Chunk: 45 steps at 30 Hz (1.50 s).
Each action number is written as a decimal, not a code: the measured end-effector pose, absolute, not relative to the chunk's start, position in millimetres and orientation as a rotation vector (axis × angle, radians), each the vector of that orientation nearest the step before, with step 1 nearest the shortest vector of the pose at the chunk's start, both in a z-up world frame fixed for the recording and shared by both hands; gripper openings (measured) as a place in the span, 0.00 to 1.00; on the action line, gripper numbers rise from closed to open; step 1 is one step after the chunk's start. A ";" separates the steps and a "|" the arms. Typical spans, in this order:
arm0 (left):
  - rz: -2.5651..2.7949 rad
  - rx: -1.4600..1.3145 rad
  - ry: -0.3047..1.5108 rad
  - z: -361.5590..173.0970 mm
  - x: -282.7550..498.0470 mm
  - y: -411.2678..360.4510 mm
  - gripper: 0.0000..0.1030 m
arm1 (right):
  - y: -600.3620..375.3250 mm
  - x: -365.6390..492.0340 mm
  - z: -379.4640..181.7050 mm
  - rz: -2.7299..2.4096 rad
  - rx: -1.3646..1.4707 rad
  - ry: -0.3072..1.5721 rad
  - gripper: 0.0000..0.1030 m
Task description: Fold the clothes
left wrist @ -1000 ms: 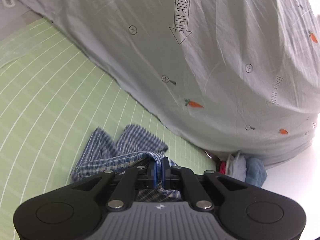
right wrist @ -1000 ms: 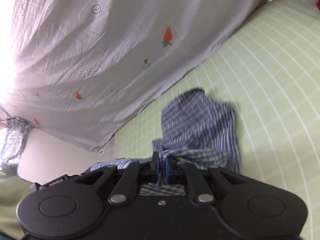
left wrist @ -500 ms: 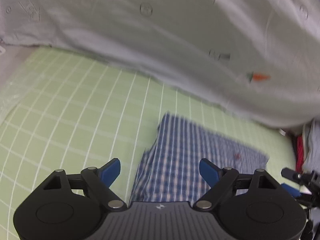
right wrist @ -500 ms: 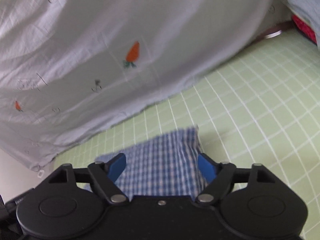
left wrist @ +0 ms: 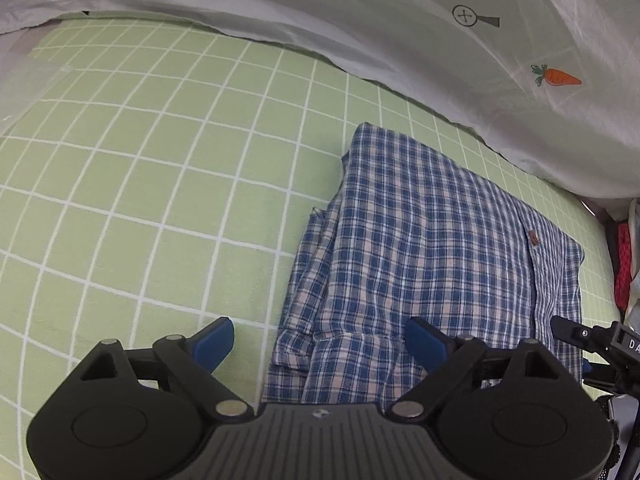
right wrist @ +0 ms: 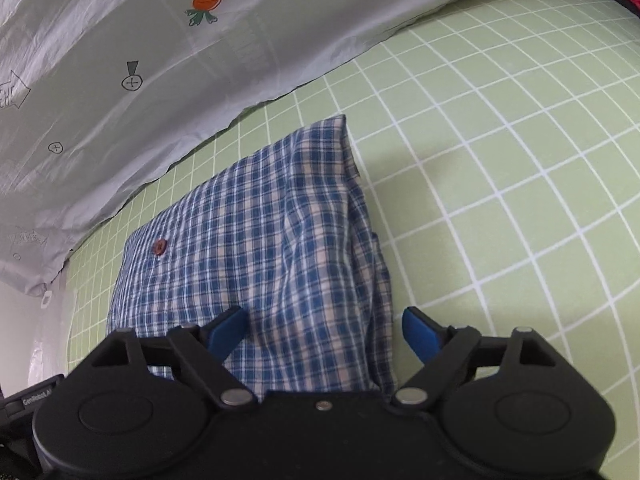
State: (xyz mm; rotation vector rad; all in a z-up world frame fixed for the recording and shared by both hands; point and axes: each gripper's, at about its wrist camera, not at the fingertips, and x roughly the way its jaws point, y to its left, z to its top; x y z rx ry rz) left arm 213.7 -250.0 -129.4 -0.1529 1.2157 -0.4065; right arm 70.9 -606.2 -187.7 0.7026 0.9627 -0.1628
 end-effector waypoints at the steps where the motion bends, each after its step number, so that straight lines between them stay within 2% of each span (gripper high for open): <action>1: -0.411 -0.157 1.220 -131.0 214.8 -250.8 0.90 | -606.5 73.7 -189.7 -0.159 0.711 0.964 0.85; 7: -0.411 -0.182 1.223 -133.2 218.8 -251.6 0.91 | -607.4 83.1 -195.9 -0.124 0.756 0.952 0.96; 15: -0.415 -0.240 1.211 -133.4 217.9 -252.4 0.91 | -590.3 97.5 -196.3 -0.089 0.780 0.954 1.00; 21: -0.494 -0.425 1.218 -140.3 214.7 -253.8 0.91 | -576.0 106.2 -200.9 -0.015 0.858 0.952 1.00; 22: -0.506 -0.443 1.218 -141.4 213.2 -256.0 0.90 | -573.5 106.5 -202.0 -0.001 0.872 0.950 1.00; 23: -0.537 -0.454 1.230 -142.8 210.5 -259.5 0.84 | -570.4 107.2 -202.5 0.012 0.874 0.950 0.99; 24: -0.550 -0.472 1.236 -143.4 207.6 -262.6 0.74 | -566.1 108.3 -201.6 0.023 0.851 0.957 0.93; 25: -0.562 -0.486 1.242 -143.7 204.4 -265.7 0.70 | -562.2 109.0 -200.6 0.033 0.829 0.963 0.76; 27: -0.575 -0.447 1.229 -138.4 195.0 -273.1 0.54 | -558.9 105.7 -199.0 0.045 0.817 0.965 0.59; 28: -0.583 -0.417 1.218 -134.3 189.9 -276.1 0.52 | -559.7 102.1 -197.9 0.053 0.826 0.961 0.49; 31: -0.619 -0.390 1.207 -121.4 173.9 -278.0 0.44 | -561.2 87.5 -190.1 0.063 0.835 0.953 0.39; 34: -0.644 -0.367 1.192 -105.6 150.9 -277.3 0.43 | -559.1 61.8 -175.0 0.069 0.801 0.928 0.36; 45: -0.688 -0.299 1.138 -57.3 41.7 -265.9 0.43 | -565.0 -53.2 -143.1 0.038 0.865 0.834 0.36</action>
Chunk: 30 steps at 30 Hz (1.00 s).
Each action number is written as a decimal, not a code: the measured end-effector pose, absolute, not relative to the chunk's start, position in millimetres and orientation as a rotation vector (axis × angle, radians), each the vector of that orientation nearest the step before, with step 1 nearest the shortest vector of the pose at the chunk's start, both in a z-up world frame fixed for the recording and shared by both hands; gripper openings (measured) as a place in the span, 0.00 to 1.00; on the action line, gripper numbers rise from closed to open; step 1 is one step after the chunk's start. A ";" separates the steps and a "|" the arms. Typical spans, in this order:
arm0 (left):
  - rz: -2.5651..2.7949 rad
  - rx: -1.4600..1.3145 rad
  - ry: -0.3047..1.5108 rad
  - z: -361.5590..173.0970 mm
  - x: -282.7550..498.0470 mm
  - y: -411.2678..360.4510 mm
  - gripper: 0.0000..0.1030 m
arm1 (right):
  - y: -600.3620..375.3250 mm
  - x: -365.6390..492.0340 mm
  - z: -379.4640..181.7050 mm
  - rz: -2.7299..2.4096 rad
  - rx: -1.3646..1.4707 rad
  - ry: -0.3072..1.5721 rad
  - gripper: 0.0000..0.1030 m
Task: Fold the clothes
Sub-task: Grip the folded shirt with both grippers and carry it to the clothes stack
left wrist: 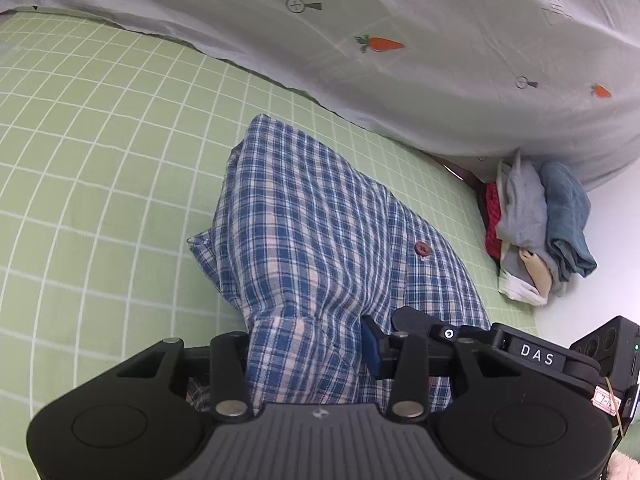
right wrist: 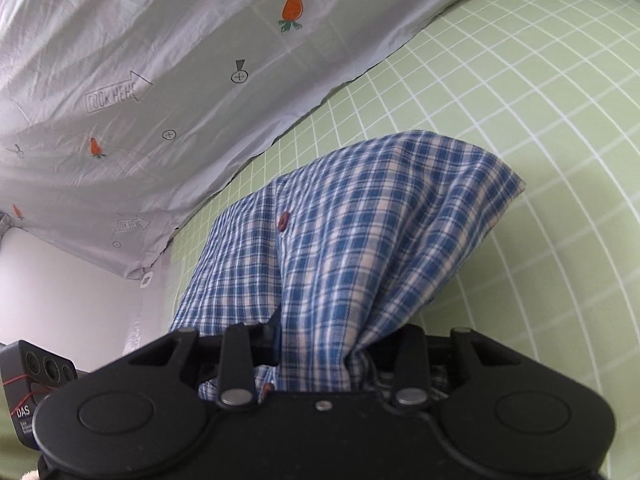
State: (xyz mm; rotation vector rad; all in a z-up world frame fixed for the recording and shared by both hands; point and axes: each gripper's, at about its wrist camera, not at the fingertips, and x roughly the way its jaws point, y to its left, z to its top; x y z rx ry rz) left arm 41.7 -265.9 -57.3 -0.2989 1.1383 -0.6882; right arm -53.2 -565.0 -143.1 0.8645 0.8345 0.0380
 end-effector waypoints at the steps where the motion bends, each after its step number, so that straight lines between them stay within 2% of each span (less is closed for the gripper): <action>1: -0.688 -0.295 1.130 -54.4 31.4 -266.6 0.43 | -566.5 -62.5 -140.7 0.040 0.863 0.829 0.36; 14: -0.734 -0.258 1.147 -41.2 -79.4 -292.5 0.42 | -598.1 -175.8 -132.4 0.040 0.816 0.826 0.36; 23: -0.902 -0.174 1.181 -36.9 -84.9 -329.3 0.42 | -608.2 -229.4 -125.0 -0.105 0.877 0.767 0.36; 30: -1.019 -0.172 1.172 -34.4 -83.3 -387.2 0.42 | -648.8 -250.1 -109.5 -0.221 0.894 0.711 0.36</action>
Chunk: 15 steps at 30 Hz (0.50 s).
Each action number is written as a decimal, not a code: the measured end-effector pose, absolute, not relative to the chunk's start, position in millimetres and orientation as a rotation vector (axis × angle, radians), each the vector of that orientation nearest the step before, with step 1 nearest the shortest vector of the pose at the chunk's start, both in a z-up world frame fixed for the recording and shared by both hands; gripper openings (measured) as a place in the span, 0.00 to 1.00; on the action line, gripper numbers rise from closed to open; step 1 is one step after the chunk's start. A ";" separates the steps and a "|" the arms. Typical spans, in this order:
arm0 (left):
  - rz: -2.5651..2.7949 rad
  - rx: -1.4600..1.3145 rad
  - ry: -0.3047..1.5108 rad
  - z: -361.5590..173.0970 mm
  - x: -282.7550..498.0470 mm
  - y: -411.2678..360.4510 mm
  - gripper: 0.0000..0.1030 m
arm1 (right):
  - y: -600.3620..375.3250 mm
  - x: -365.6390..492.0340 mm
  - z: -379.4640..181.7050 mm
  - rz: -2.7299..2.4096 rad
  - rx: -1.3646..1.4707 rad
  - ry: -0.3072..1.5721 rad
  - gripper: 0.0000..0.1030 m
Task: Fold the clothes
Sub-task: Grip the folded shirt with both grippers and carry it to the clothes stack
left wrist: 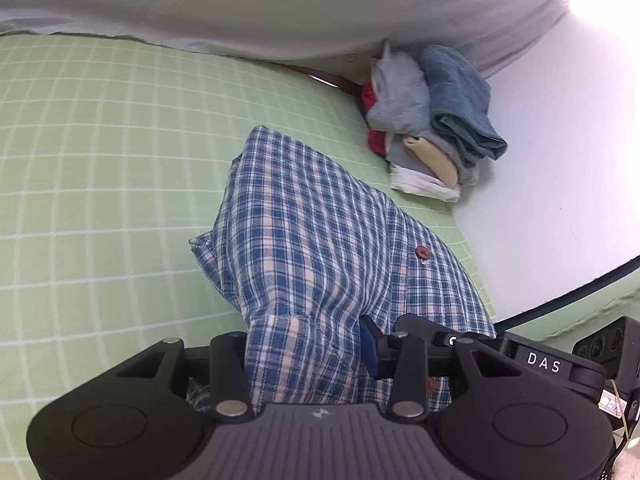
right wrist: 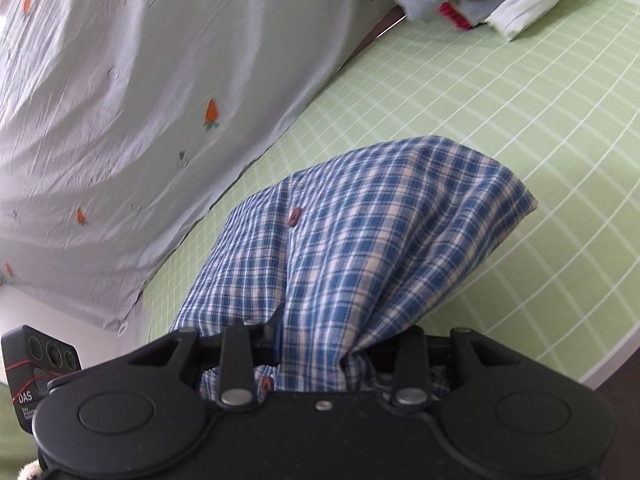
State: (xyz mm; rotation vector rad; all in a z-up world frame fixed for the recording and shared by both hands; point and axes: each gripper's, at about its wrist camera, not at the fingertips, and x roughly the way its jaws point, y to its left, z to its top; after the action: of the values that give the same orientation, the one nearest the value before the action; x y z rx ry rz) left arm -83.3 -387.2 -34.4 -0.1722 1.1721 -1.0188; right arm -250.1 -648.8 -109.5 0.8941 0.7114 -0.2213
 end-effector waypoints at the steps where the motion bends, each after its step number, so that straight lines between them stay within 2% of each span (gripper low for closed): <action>1: -1.031 -0.170 1.168 -33.4 -82.7 -397.4 0.42 | -657.4 -251.4 -107.3 -0.232 0.892 0.703 0.36; 9: -1.095 -0.157 1.086 -17.9 -71.2 -500.2 0.42 | -749.8 -253.1 -93.0 -0.260 0.878 0.614 0.36; 15: -1.061 -0.306 0.990 16.9 -75.3 -600.9 0.42 | -853.6 -238.3 -55.8 -0.188 0.778 0.549 0.36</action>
State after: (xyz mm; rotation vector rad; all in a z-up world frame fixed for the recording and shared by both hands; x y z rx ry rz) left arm -75.3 -600.9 16.9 -0.3063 0.9900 -1.0607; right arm -238.3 -853.6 -55.8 0.7776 0.5488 -0.1883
